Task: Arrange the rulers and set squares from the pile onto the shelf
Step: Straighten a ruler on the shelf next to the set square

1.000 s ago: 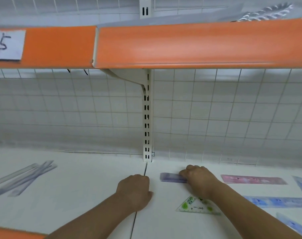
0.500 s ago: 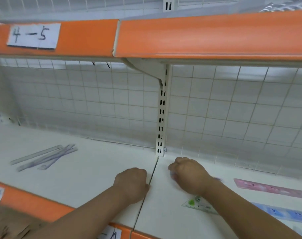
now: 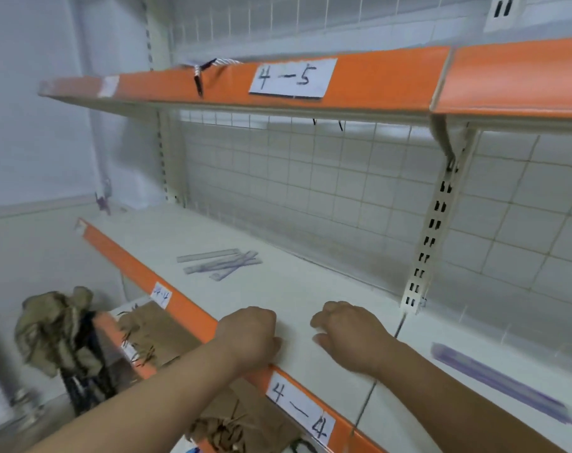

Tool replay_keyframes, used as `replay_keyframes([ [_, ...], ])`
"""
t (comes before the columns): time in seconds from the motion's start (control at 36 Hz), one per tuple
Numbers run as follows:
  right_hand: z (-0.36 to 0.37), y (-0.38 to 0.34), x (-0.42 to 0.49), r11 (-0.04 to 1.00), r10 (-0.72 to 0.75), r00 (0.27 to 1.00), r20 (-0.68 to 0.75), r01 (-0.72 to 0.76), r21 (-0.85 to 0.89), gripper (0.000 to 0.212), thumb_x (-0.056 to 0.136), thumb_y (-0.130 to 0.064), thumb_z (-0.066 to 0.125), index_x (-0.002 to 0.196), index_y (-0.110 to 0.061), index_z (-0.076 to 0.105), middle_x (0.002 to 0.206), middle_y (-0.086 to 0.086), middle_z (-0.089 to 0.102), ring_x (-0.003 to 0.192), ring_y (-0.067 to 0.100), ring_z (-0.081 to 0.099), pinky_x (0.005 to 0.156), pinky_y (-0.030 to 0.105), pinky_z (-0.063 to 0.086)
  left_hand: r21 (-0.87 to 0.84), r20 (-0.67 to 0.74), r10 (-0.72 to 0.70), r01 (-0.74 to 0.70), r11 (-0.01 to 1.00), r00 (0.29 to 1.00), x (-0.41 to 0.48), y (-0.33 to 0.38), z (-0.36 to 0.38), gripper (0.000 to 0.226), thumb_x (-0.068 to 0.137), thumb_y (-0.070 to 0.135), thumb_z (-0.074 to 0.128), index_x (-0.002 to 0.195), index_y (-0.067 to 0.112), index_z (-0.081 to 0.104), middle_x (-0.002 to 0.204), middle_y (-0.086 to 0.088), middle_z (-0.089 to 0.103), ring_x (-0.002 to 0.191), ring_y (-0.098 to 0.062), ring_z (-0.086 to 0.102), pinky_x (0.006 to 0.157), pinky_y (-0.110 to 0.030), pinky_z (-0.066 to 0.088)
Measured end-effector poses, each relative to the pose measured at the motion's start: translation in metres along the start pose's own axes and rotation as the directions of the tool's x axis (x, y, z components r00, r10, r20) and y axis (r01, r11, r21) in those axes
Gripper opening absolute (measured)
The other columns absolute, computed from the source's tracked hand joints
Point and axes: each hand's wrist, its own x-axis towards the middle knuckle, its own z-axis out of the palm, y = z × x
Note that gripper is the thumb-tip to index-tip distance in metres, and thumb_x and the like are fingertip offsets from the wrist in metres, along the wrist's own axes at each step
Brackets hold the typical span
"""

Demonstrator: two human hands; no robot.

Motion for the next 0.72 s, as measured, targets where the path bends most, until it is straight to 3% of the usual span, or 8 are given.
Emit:
replay_keyframes([
  [0.17, -0.007, -0.046, 0.056, 0.998, -0.059, 0.998, -0.024, 0.058, -0.027, 0.035, 0.098, -0.034, 0.042, 0.129, -0.020, 0.052, 0.123, 0.004, 0.052, 0.118, 0.025, 0.047, 0.092, 0.033, 0.040, -0.011, -0.044, -0.047, 0.047, 0.999, 0.998, 0.000, -0.068, -0.011, 0.036, 0.096, 0.037, 0.046, 0.124, 0.015, 0.052, 0.126, -0.005, 0.053, 0.119, -0.023, 0.049, 0.092, -0.034, 0.043],
  [0.36, -0.007, -0.102, 0.132, 0.999, -0.023, 0.999, -0.036, 0.023, -0.023, 0.032, 0.098, -0.034, 0.042, 0.123, -0.020, 0.055, 0.120, 0.003, 0.054, 0.117, 0.023, 0.049, 0.092, 0.032, 0.042, 0.001, -0.078, -0.059, 0.059, 0.998, 0.995, 0.016, -0.163, -0.026, 0.028, 0.096, 0.035, 0.046, 0.103, 0.010, 0.055, 0.115, -0.009, 0.058, 0.108, -0.026, 0.054, 0.081, -0.032, 0.043],
  [0.5, -0.003, -0.133, 0.174, 1.000, 0.030, 0.999, -0.036, -0.030, 0.009, 0.036, 0.098, -0.032, 0.043, 0.132, -0.024, 0.051, 0.131, 0.002, 0.050, 0.121, 0.023, 0.048, 0.095, 0.031, 0.041, 0.004, -0.085, -0.031, 0.032, 0.999, 0.996, 0.034, -0.221, -0.029, 0.030, 0.095, 0.037, 0.045, 0.111, 0.014, 0.056, 0.119, -0.006, 0.058, 0.111, -0.024, 0.055, 0.084, -0.033, 0.045],
  [0.61, 0.007, -0.145, 0.198, 0.997, 0.071, 0.997, 0.000, -0.071, -0.015, 0.029, 0.097, -0.031, 0.043, 0.119, -0.019, 0.059, 0.121, 0.004, 0.055, 0.112, 0.024, 0.053, 0.089, 0.032, 0.045, -0.028, -0.048, -0.012, 0.011, 1.000, 0.999, 0.053, -0.254, -0.027, 0.024, 0.094, 0.032, 0.045, 0.104, 0.013, 0.056, 0.113, -0.006, 0.059, 0.105, -0.023, 0.056, 0.077, -0.030, 0.043],
  [0.72, 0.013, -0.140, 0.218, 0.992, 0.124, 0.992, 0.033, -0.124, -0.024, 0.026, 0.096, -0.028, 0.045, 0.113, -0.017, 0.061, 0.119, 0.005, 0.056, 0.109, 0.025, 0.055, 0.086, 0.033, 0.046, -0.057, -0.034, 0.014, -0.016, 0.998, 0.999, 0.075, -0.270, -0.023, 0.027, 0.095, 0.034, 0.045, 0.108, 0.013, 0.056, 0.116, -0.005, 0.058, 0.109, -0.022, 0.054, 0.082, -0.031, 0.044],
])
